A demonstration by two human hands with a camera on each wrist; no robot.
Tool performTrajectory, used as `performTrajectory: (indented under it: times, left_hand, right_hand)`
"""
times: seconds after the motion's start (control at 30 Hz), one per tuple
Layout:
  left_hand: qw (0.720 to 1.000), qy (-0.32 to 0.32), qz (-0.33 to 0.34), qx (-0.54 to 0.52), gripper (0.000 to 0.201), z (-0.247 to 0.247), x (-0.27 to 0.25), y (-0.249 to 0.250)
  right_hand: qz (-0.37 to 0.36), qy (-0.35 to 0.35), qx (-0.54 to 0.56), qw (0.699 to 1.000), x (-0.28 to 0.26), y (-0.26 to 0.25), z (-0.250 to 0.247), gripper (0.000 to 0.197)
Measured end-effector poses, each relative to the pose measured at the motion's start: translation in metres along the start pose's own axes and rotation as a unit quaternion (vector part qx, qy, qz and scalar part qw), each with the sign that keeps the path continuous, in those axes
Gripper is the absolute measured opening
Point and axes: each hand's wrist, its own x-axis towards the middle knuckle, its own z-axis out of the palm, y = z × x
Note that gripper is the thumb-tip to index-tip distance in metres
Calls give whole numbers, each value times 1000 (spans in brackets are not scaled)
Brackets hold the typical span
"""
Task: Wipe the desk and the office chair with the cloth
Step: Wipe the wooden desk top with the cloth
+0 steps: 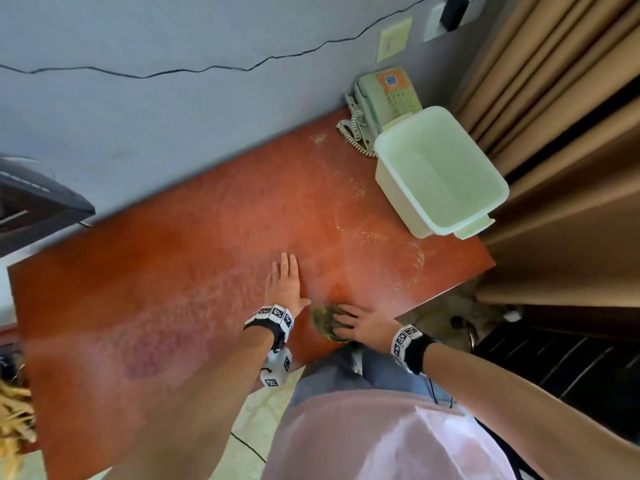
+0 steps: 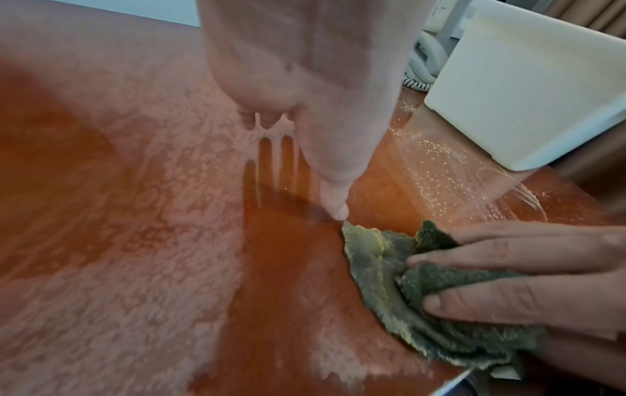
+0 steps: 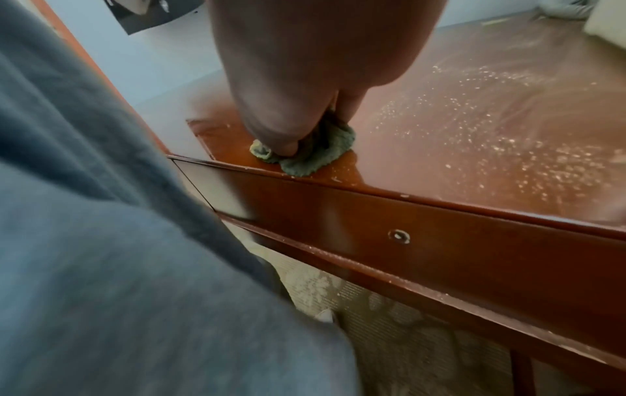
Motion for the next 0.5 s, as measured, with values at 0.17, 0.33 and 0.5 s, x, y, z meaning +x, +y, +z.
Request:
performTrajectory:
  times: [0.17,0.33,0.5]
  left_hand:
    - [1000,-12,11,15,123,10,-13,10]
    - [999,-30,5,21,126,17,-31,33]
    - [998,-37,10,59,129,22,-40,63]
  right_hand:
    - [97,20,76,992,-22,0,7,50]
    - [246,-3,126,961,-73,17,14,74]
    - [403,76,183,893,-125,49,41,66]
